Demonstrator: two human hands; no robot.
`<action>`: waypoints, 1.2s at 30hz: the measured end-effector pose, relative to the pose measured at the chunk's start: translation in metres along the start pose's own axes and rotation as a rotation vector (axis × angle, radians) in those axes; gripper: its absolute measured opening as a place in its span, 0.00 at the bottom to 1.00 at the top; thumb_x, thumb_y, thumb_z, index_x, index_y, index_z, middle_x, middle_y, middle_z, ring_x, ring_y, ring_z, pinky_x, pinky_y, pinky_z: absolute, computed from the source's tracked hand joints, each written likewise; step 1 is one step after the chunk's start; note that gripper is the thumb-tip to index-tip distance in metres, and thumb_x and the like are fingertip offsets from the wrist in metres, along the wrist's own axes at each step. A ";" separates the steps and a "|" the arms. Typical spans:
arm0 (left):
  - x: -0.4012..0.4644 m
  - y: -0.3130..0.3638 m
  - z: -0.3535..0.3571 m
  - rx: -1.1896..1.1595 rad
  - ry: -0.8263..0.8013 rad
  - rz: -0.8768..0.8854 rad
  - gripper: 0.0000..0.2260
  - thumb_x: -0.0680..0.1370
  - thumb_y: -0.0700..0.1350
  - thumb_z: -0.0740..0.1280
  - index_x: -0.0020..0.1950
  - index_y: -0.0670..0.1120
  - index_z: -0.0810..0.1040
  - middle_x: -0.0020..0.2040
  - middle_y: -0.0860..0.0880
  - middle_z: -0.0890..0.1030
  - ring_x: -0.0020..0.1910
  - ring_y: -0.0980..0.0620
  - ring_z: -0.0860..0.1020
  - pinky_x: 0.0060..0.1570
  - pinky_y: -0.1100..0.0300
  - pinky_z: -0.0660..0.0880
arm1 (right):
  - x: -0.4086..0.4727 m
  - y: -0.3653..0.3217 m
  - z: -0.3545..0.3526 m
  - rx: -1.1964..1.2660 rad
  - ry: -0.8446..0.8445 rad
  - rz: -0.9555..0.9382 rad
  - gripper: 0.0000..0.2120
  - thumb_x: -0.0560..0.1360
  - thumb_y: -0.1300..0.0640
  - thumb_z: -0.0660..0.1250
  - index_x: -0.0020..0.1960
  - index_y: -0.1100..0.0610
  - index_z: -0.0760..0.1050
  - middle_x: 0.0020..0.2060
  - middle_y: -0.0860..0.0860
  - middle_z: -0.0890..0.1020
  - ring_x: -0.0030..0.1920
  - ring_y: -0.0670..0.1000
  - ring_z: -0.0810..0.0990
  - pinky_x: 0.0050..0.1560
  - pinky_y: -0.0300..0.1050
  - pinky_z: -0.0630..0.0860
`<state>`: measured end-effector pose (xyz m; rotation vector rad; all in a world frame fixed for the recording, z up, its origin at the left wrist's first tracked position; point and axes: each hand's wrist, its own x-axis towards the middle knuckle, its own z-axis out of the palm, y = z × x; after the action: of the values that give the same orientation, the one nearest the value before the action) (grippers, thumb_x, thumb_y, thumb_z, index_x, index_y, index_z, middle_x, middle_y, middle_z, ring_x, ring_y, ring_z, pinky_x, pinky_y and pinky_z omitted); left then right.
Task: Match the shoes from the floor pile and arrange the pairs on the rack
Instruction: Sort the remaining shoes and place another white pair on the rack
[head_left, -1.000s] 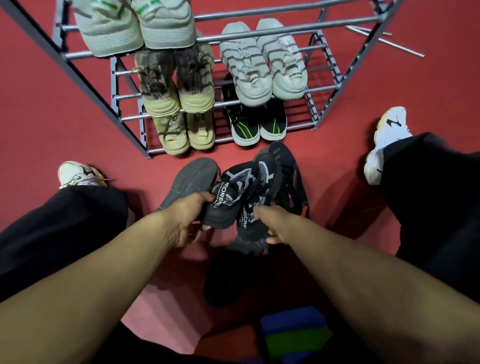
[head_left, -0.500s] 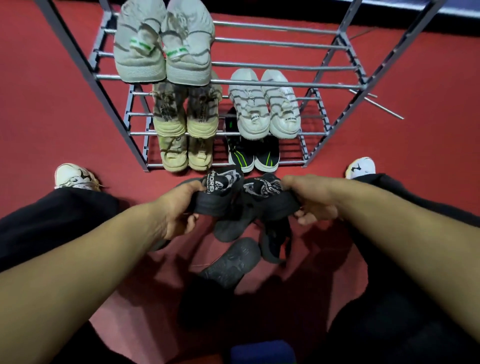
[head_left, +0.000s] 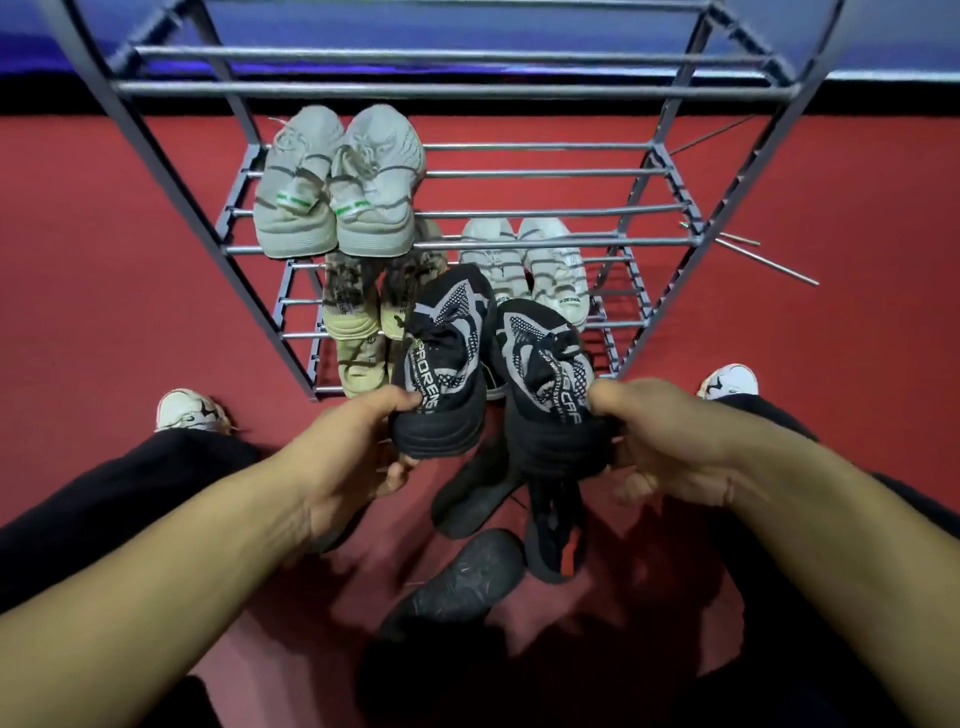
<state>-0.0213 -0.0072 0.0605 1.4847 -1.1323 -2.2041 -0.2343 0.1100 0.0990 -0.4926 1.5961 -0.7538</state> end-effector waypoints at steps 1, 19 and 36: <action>-0.002 0.005 0.004 -0.002 0.007 0.043 0.03 0.75 0.46 0.64 0.46 0.48 0.75 0.32 0.51 0.73 0.24 0.57 0.70 0.23 0.67 0.62 | -0.005 -0.004 -0.004 -0.013 0.020 -0.023 0.10 0.78 0.54 0.56 0.44 0.52 0.76 0.31 0.49 0.76 0.31 0.48 0.73 0.22 0.37 0.69; -0.018 0.048 0.050 -0.060 -0.019 0.158 0.08 0.72 0.49 0.60 0.34 0.50 0.69 0.25 0.53 0.66 0.21 0.57 0.62 0.18 0.72 0.57 | -0.032 -0.039 -0.062 0.111 0.210 -0.233 0.14 0.77 0.55 0.55 0.36 0.53 0.73 0.27 0.47 0.76 0.22 0.46 0.72 0.20 0.34 0.66; 0.050 0.094 0.091 -0.143 0.119 0.333 0.06 0.76 0.45 0.66 0.40 0.46 0.74 0.33 0.48 0.73 0.21 0.57 0.70 0.20 0.68 0.70 | 0.069 -0.080 -0.047 0.333 0.489 -0.297 0.08 0.77 0.57 0.59 0.41 0.54 0.75 0.34 0.50 0.77 0.27 0.46 0.73 0.22 0.35 0.71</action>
<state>-0.1420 -0.0576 0.1105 1.2477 -1.0710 -1.9030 -0.3007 0.0153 0.1094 -0.3155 1.8112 -1.4230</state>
